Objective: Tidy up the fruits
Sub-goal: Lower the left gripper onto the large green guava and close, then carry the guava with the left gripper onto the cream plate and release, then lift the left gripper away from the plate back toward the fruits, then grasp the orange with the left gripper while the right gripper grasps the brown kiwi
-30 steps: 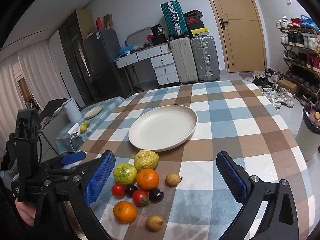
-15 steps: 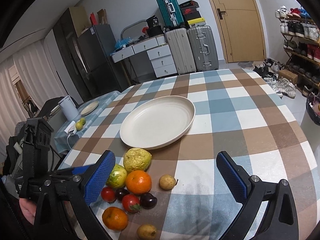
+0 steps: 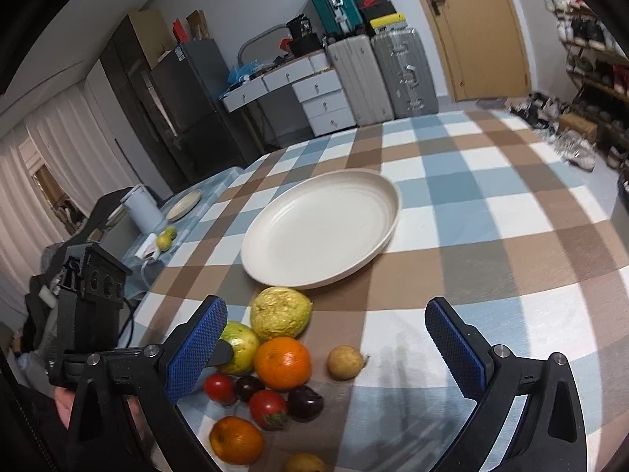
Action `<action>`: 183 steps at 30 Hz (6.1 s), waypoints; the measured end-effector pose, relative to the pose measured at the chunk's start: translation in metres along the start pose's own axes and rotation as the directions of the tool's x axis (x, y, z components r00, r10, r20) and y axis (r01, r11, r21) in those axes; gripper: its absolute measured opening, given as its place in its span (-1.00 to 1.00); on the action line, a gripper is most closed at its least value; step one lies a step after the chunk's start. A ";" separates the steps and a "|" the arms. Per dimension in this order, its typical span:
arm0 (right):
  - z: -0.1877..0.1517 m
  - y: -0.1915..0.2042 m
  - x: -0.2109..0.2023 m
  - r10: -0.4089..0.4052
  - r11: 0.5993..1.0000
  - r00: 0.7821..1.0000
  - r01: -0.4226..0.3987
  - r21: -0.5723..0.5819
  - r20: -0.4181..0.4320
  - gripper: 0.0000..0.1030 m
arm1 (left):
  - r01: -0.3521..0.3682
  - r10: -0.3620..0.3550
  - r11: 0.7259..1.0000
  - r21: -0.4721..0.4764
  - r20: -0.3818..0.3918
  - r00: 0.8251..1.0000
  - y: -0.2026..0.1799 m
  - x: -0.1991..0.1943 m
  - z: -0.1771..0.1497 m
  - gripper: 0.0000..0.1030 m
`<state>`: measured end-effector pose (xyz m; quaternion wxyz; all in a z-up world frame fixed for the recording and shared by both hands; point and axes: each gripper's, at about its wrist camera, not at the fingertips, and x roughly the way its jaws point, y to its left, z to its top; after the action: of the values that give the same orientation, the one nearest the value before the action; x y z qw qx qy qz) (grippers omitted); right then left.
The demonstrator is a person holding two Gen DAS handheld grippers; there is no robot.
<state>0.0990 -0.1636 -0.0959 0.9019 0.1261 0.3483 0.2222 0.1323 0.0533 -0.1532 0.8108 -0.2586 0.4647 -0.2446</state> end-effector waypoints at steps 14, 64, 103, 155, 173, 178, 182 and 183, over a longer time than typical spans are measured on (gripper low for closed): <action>0.006 0.007 0.046 0.105 0.992 0.984 -0.094 0.080 -0.147 1.00 | -0.002 0.004 1.000 -0.022 0.091 0.996 0.012 -0.039 0.010 -0.09; 0.093 -0.003 0.047 0.214 0.976 0.973 -0.217 -0.027 -0.091 -0.05 | -0.083 0.070 0.995 0.057 0.197 0.978 -0.033 -0.050 0.128 -0.09; 0.144 -0.033 0.173 0.079 0.986 0.975 -0.108 -0.128 -0.210 0.21 | -0.175 0.170 0.984 0.036 0.099 0.980 0.003 0.058 0.215 0.50; -0.085 0.018 -0.059 -0.015 0.991 1.000 0.013 -0.134 -0.015 1.00 | -0.468 0.407 0.867 0.173 0.296 0.864 -0.073 -0.085 -0.085 0.98; -0.104 0.007 -0.031 0.031 0.991 0.994 -0.044 -0.128 -0.104 0.40 | -0.469 0.420 0.849 0.242 0.231 0.878 -0.087 -0.064 -0.090 0.98; -0.104 0.008 -0.028 0.042 0.988 0.992 -0.059 -0.140 -0.120 -0.41 | -0.481 0.432 0.835 0.267 0.225 0.874 -0.093 -0.058 -0.091 0.98; -0.105 0.005 -0.031 0.042 0.988 0.993 -0.057 -0.141 -0.108 -0.46 | -0.460 0.414 0.841 0.286 0.209 0.886 -0.097 -0.055 -0.094 0.98; -0.104 0.005 -0.032 0.044 0.989 0.994 -0.058 -0.139 -0.103 -0.47 | -0.453 0.410 0.844 0.288 0.198 0.890 -0.098 -0.053 -0.095 0.98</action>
<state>0.0050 -0.1679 -0.1510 0.8839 0.0595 0.3731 0.2755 0.0095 -0.0038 -0.0978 0.9045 -0.0249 0.4107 -0.1119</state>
